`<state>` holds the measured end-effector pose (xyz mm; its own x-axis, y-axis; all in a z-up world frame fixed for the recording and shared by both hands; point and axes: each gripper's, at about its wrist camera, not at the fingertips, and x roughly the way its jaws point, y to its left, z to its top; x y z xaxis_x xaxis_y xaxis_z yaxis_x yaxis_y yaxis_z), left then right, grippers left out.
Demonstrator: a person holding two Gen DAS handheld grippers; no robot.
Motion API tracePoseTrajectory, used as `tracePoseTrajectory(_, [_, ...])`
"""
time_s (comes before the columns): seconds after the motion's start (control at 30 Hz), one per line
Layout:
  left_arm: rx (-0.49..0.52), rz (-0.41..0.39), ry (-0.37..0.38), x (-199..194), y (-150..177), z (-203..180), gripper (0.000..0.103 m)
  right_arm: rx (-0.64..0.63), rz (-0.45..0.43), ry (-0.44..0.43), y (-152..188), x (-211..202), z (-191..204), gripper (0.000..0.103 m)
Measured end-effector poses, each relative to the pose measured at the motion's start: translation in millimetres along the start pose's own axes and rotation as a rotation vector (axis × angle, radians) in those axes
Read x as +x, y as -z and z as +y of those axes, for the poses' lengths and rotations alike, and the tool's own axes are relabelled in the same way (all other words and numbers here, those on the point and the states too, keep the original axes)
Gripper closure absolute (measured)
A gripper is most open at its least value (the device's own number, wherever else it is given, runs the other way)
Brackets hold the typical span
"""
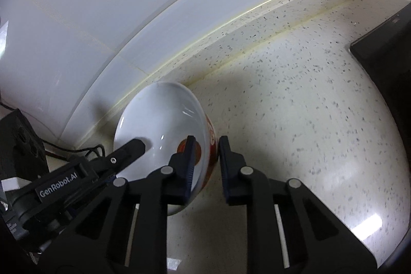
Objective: Organize plates and bowls
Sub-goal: 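Carry the red-patterned bowl with both tools over the plate stack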
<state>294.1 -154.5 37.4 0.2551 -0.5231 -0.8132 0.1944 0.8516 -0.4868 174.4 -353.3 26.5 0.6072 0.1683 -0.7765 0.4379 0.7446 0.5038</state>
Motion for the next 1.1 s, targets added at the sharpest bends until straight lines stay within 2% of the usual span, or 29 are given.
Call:
tracePoseTrajectory(0.13, [-0.023,0.006,-0.010,-11.4,10.0,8.3,0.090,-0.008,0.016,-0.006,18.7,-13.9,0.9,0.082])
tracePoseTrajectory(0.5, [-0.068,-0.015,-0.038,-67.0,78.1,30.4,0.090,-0.084,0.058,-0.024,73.0,-52.5,25.8,0.082])
tracePoseTrajectory(0.73, [-0.091,-0.068,-0.042,-96.8,102.3,42.7,0.090,-0.137,0.061,-0.041,104.2,-72.3,46.5,0.082])
tracePoseTrajectory(0.9, [-0.088,-0.115,-0.045,-133.0,117.3,51.4,0.090,-0.157,0.057,-0.062,120.1,-82.8,62.5,0.082])
tracePoseTrajectory(1.1, [-0.070,-0.189,-0.085,-175.8,134.5,61.8,0.090,-0.212,0.055,-0.100,143.3,-93.8,95.2,0.082])
